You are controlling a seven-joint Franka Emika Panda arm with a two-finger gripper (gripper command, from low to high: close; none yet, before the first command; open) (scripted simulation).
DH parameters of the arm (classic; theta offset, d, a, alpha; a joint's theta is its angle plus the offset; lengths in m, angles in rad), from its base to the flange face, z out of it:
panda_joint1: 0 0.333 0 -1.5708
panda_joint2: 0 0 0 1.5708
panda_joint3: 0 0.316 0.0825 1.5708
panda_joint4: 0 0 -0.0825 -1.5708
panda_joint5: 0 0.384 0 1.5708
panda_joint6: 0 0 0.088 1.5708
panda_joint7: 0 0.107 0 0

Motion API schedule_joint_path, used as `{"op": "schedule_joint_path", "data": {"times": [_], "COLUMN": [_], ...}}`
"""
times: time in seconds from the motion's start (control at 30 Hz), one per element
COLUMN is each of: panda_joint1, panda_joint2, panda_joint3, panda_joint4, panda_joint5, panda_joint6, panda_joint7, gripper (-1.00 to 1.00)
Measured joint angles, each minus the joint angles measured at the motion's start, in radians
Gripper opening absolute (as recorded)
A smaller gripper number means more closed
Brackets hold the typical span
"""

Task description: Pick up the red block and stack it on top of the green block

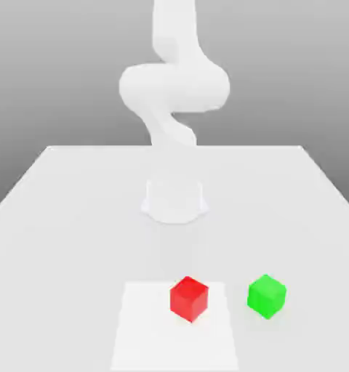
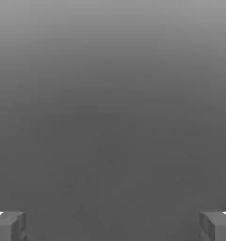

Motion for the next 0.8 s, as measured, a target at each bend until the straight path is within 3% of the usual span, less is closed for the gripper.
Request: {"op": "schedule_joint_path", "data": {"times": [0.23,0.53,0.67,0.8], "panda_joint1": [-0.115,-0.207,-0.215,-0.197], "panda_joint2": [0.215,0.486,0.592,0.68], "panda_joint3": [0.141,0.226,0.234,0.239], "panda_joint4": [-0.127,-0.286,-0.358,-0.432], "panda_joint5": [-0.08,-0.142,-0.122,-0.029], "panda_joint6": [0.121,0.274,0.345,0.419], "panda_joint7": [0.243,0.518,0.606,0.643], "gripper": [0.0,0.0,0.0,0.0]}}
